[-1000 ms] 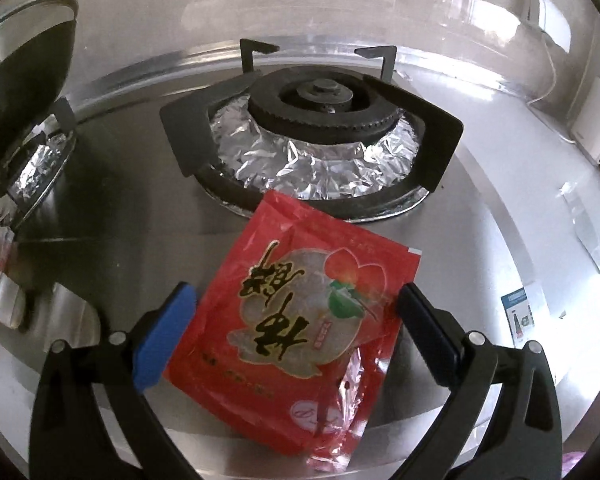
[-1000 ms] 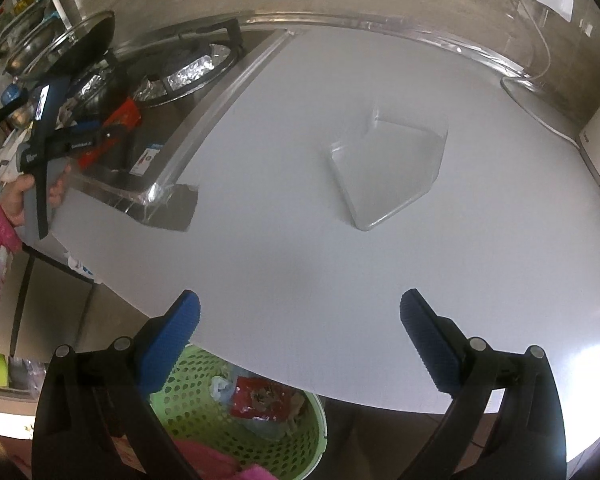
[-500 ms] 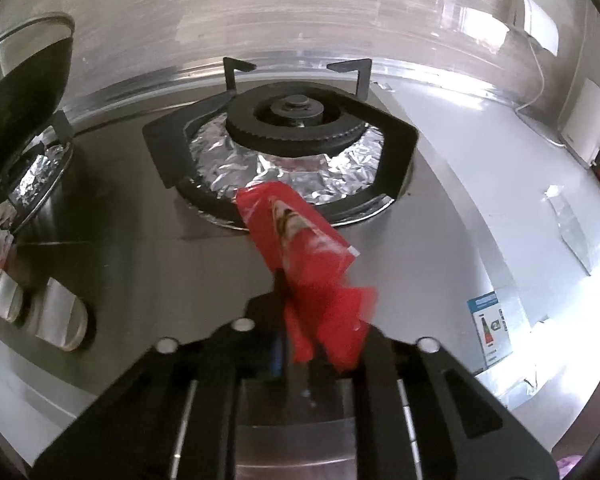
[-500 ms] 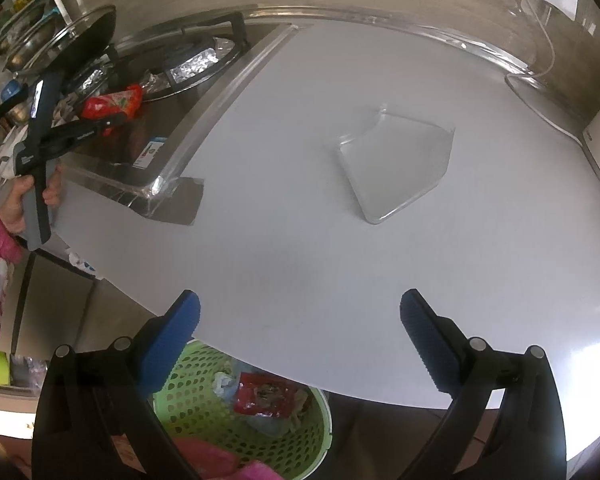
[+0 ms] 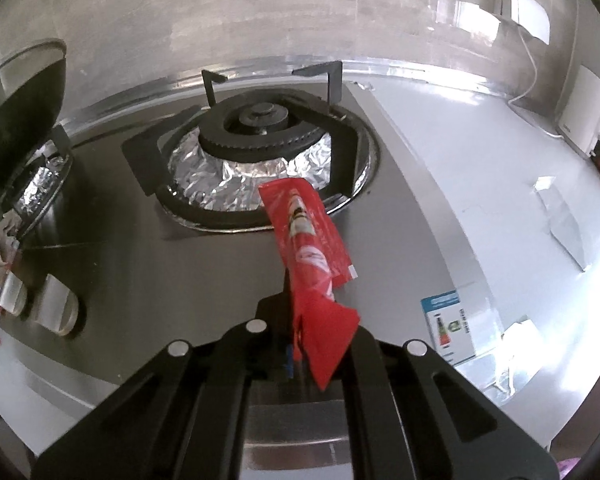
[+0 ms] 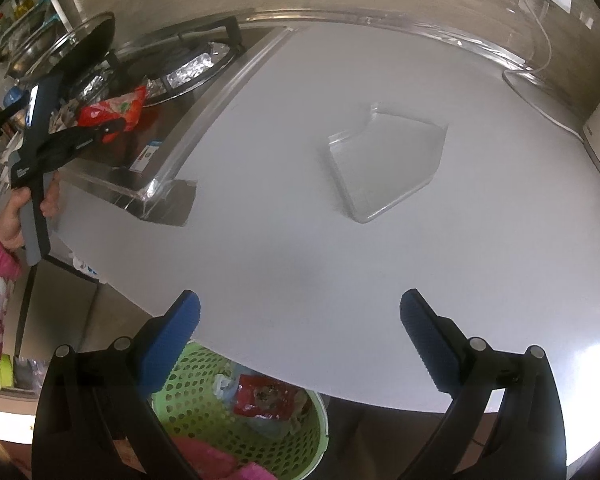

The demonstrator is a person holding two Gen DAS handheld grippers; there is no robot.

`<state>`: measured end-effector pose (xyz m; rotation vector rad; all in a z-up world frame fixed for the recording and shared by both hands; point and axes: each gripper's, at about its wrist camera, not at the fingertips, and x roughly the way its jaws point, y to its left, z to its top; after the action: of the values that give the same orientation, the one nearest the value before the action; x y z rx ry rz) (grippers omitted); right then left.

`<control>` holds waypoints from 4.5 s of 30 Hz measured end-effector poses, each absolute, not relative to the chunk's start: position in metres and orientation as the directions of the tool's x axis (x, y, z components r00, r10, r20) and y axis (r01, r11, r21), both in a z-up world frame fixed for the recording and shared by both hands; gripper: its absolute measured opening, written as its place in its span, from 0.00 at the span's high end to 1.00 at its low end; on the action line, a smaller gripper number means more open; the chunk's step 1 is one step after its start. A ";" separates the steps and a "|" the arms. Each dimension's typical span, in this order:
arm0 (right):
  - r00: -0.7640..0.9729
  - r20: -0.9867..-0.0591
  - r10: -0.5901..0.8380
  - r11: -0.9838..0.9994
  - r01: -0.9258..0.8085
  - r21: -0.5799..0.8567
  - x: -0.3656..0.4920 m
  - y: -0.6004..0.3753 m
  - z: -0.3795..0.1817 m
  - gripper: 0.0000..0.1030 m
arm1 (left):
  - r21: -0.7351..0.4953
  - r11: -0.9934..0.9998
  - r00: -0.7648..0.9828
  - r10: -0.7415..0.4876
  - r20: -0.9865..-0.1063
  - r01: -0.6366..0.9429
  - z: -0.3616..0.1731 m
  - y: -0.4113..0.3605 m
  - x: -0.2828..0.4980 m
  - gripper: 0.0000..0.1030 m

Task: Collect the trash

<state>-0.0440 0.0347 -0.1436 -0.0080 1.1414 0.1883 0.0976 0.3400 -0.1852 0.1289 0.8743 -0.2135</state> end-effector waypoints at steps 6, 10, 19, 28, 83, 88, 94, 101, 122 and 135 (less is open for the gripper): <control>0.437 -0.889 0.137 0.987 -0.136 0.085 -0.030 0.020 -0.142 0.03 | 0.037 0.975 0.646 -0.116 -0.754 0.219 -0.162 0.328 0.084 0.98; 0.464 -0.877 0.127 0.992 -0.083 0.099 0.003 0.007 -0.146 0.03 | 0.048 0.976 0.664 -0.108 -0.740 0.211 -0.141 0.311 0.069 0.98; 0.476 -0.875 0.086 0.983 0.100 0.151 0.061 -0.011 -0.174 0.03 | 0.021 0.977 0.639 -0.123 -0.759 0.214 -0.129 0.260 0.045 0.98; 0.469 -0.881 0.062 0.954 0.232 0.190 0.083 -0.041 -0.184 0.21 | -0.005 0.972 0.634 -0.157 -0.757 0.235 -0.123 0.222 0.030 0.98; 0.528 -0.842 0.110 0.981 -0.196 0.005 -0.199 0.065 -0.115 0.95 | -0.042 0.902 0.550 -0.298 -0.780 0.430 -0.121 0.202 -0.172 0.98; 0.462 -0.878 0.129 0.972 -0.234 0.020 -0.204 0.084 -0.154 0.85 | -0.042 0.901 0.534 -0.293 -0.793 0.431 -0.132 0.207 -0.181 0.98; 0.451 -0.882 0.132 0.975 -0.220 0.034 -0.210 0.088 -0.160 0.48 | -0.037 0.902 0.537 -0.288 -0.793 0.429 -0.134 0.214 -0.184 0.98; 0.493 -0.862 0.118 0.983 -0.183 0.030 -0.213 0.082 -0.142 0.39 | -0.028 0.888 0.524 -0.296 -0.799 0.459 -0.139 0.210 -0.190 0.98; 0.562 -0.827 0.024 0.999 -0.048 -0.003 -0.217 0.047 -0.115 0.35 | -0.163 0.767 0.118 -0.297 -0.948 0.620 -0.283 0.163 -0.191 0.58; 0.552 -0.834 0.011 0.999 -0.042 -0.014 -0.209 0.043 -0.116 0.35 | -0.114 0.799 0.171 -0.262 -0.950 0.591 -0.281 0.165 -0.179 0.27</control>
<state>-0.2090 0.0433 -0.1165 -0.0339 0.9860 0.0315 -0.1793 0.1651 -0.2810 0.3103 1.2619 -0.6191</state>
